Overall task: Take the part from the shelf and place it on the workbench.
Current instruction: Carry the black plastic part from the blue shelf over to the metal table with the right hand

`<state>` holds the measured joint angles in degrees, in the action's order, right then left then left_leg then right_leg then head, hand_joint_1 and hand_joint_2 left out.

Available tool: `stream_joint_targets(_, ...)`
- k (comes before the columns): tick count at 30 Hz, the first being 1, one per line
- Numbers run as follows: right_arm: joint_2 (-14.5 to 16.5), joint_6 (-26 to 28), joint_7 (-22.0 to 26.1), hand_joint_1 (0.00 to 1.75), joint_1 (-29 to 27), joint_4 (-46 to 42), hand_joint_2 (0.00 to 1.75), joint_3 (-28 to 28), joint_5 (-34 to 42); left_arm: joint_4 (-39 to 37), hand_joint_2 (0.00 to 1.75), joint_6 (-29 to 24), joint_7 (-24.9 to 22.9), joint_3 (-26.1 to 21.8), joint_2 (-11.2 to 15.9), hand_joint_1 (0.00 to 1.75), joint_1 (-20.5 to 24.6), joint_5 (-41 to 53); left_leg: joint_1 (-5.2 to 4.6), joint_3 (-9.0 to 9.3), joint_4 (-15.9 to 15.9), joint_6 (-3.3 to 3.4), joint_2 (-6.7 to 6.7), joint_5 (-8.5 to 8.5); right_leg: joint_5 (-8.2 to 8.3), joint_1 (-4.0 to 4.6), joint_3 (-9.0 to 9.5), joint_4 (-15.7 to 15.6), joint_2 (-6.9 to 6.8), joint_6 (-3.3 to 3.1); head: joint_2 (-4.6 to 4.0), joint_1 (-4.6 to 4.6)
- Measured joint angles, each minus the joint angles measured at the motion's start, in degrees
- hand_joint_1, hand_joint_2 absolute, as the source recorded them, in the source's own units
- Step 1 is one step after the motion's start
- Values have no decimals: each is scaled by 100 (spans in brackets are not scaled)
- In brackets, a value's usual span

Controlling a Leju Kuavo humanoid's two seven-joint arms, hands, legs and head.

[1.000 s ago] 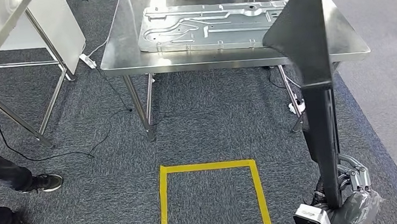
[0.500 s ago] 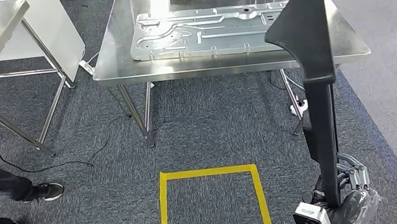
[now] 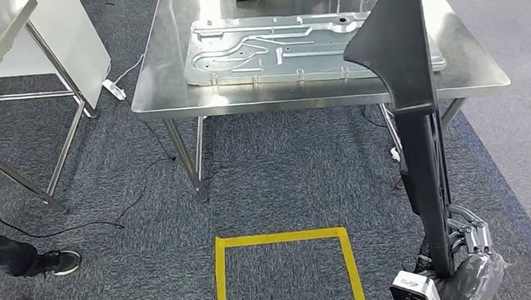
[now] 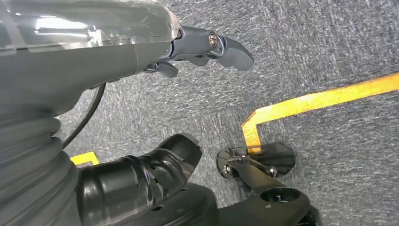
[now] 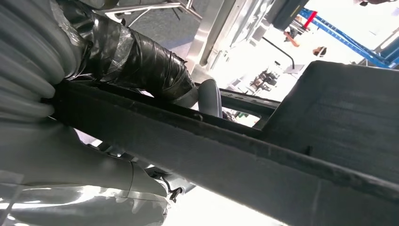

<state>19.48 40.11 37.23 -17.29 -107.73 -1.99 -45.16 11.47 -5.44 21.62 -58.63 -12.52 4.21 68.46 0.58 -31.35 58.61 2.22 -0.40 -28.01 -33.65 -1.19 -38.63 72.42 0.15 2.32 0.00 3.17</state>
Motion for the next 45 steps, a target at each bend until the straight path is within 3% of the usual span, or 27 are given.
stream_joint_targets(2, -3, 0, -2, 175, 3, 0, 175, 0, 3, -1, 175, 1, 0, -1, -5, 0, -8, 1, -12, 107, -4, -25, -9, -79, 498, 37, 243, -715, -2, -83, 0, 0)
stream_joint_targets(3, -4, 0, -2, 175, 4, -1, 175, 0, 3, -1, 175, 2, 0, -1, -9, 0, -6, 2, -19, 141, -3, -48, -14, -116, 639, 64, 368, -1029, -4, -126, 0, 1)
stream_joint_targets(6, -8, 0, -2, 175, 3, -6, 175, 2, 3, -2, 175, 8, 0, 1, -17, 0, 11, 0, -14, 173, -40, -138, -6, -168, 658, 120, 481, -1304, -2, -204, 0, -4)
stream_joint_targets(9, -8, 0, -5, 175, 2, -8, 175, 5, 3, -2, 175, 17, 1, -1, -12, 0, 24, -1, -12, 165, 98, -215, 6, -295, 659, 57, 602, -1436, 0, -268, 0, -14)
stream_joint_targets(10, -7, 0, -5, 175, 3, -8, 175, 8, 3, -1, 175, 18, 1, -1, -11, 0, 24, 0, -7, 47, 347, -236, 7, -415, 653, 37, 654, -1474, -9, -292, 0, -21)
stream_joint_targets(12, -8, 0, -7, 175, 6, -5, 175, 12, 3, -1, 175, 19, -1, -1, -10, 0, 18, 2, 7, -391, 1101, -273, 8, -696, 612, 45, 711, -1487, -26, -330, 0, -33)
stream_joint_targets(13, -9, 0, -8, 175, 5, -3, 175, 13, 4, -1, 175, 22, -1, -1, -9, 0, 9, 3, 12, -607, 1413, -289, 8, -751, 585, 48, 738, -1486, -26, -338, 0, -31)
stream_joint_targets(14, -9, 0, -10, 175, 3, -1, 175, 13, 4, -2, 175, 26, -2, -1, -9, 0, -1, 3, 15, -741, 1540, -298, 9, -691, 554, 49, 773, -1486, -22, -339, 0, -32)
stream_joint_targets(15, -9, 0, -13, 175, 2, -1, 175, 13, 4, -2, 175, 30, -2, -1, -8, 0, -8, 4, 17, -759, 1434, -301, 9, -504, 519, 49, 820, -1484, -15, -332, 0, -32)
stream_joint_targets(17, -8, 0, -17, 175, 3, -1, 175, 14, 4, -2, 175, 33, -2, -1, -6, 0, -13, 4, 17, -529, 730, -279, 10, 25, 435, 48, 922, -1479, -6, -302, 0, -31)
stream_joint_targets(19, -9, 0, -19, 175, 6, -1, 175, 15, 4, -2, 175, 34, -2, 0, -4, 0, -4, 4, -6, -296, 155, -228, 10, 265, 355, 65, 966, -1460, -2, -241, 0, -28)
stream_joint_targets(24, -9, 0, -15, 175, 15, -2, 175, 19, 9, -2, 175, 35, -2, -1, 4, 0, -5, 13, -6, -183, -34, -66, 3, 205, 204, 67, 949, -1333, -5, -90, 0, -25)
stream_joint_targets(26, -14, 0, -14, 175, 19, -2, 175, 20, 21, -1, 175, 35, -1, -1, 4, 0, 5, 16, 5, -124, -72, -5, 7, 182, -58, 49, 651, -744, -8, -47, 0, -20)
stream_joint_targets(28, -27, 0, -15, 175, 18, 1, 175, 18, 34, -1, 175, 35, 0, -1, 4, 0, 11, 19, 2, -81, -72, 23, 9, 134, -281, 41, 188, -13, -9, -19, 0, -20)
stream_joint_targets(29, -35, 0, -16, 175, 17, 2, 175, 17, 38, -1, 175, 35, 0, -1, 5, 0, 9, 20, 1, -47, -71, 24, 7, 104, -253, 37, 37, 159, -10, -11, 0, -20)
stream_joint_targets(30, -40, 0, -19, 175, 17, 3, 175, 16, 42, -1, 175, 35, 0, -1, 5, 0, 6, 22, 1, -3, -69, 18, 4, 71, -105, 35, -10, 114, -10, -12, 0, -20)
stream_joint_targets(32, -48, 0, -20, 175, 21, 4, 175, 14, 46, -2, 175, 35, 0, -1, 5, 0, 1, 28, 1, 105, -68, -10, -5, -14, 422, 37, 166, -528, -12, -45, 0, -19)
stream_joint_targets(34, -54, 0, -24, 175, 30, 9, 175, 11, 46, -2, 175, 36, -1, -1, 4, 0, 8, 37, -16, 169, -60, -66, -10, -94, 728, 70, 393, -1136, -12, -103, 0, -19)
stream_joint_targets(36, -65, 0, -41, 175, 39, 15, 175, 6, 59, -2, 175, 38, -2, -1, 5, 0, 16, 40, -28, 181, -67, -125, -8, -129, 712, 103, 458, -1285, 0, -154, 0, -21)
stream_joint_targets(39, -92, 0, -111, 175, 58, 18, 175, -4, 151, -1, 175, 42, -2, -1, 9, 0, 30, 57, -28, 200, -2, -201, 2, -217, 689, 59, 531, -1373, 11, -227, 0, -23)
stream_joint_targets(41, -117, 0, -152, 175, 106, 28, 175, -14, 190, 0, 175, 45, -1, 0, 11, 0, 34, 79, -13, -32, 482, -251, 5, -439, 666, 38, 615, -1429, -6, -282, 0, -27)
stream_joint_targets(43, -151, 0, -167, 175, 157, 54, 175, -35, 197, 0, 175, 49, 0, 1, 15, 0, 25, 98, 0, -487, 1245, -289, 7, -675, 621, 42, 667, -1437, -16, -329, 0, -30)
stream_joint_targets(44, -170, 0, -169, 175, 172, 69, 175, -50, 196, 0, 175, 50, -1, 1, 17, 0, 17, 109, 5, -672, 1492, -301, 7, -680, 594, 45, 697, -1436, -14, -338, 0, -31)
stream_joint_targets(45, -189, 0, -170, 175, 182, 83, 175, -69, 192, 0, 175, 50, -1, 1, 19, 0, 9, 120, 10, -769, 1546, -309, 7, -577, 563, 45, 734, -1433, -10, -338, 0, -31)
